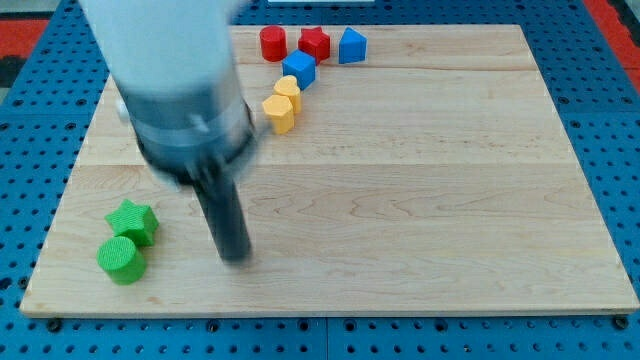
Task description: Push the green circle to the bottom of the yellow hexagon
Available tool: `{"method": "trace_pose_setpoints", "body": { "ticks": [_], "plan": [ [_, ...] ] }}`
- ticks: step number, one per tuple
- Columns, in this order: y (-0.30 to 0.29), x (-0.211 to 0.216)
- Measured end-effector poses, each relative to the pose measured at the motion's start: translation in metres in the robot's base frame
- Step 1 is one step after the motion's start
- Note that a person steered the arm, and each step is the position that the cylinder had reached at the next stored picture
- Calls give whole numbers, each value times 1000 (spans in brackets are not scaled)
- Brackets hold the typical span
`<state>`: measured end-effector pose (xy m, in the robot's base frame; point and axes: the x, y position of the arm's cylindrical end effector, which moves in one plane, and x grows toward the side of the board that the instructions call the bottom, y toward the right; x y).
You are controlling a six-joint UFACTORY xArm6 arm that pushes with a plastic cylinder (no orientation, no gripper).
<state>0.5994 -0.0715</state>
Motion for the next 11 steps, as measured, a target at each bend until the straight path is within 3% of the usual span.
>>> {"method": "trace_pose_setpoints", "body": {
  "ticks": [2, 5, 6, 8, 11],
  "plan": [
    [-195, 14],
    [-11, -89],
    [9, -142],
    [60, -129],
    [16, -151]
  ]
}}
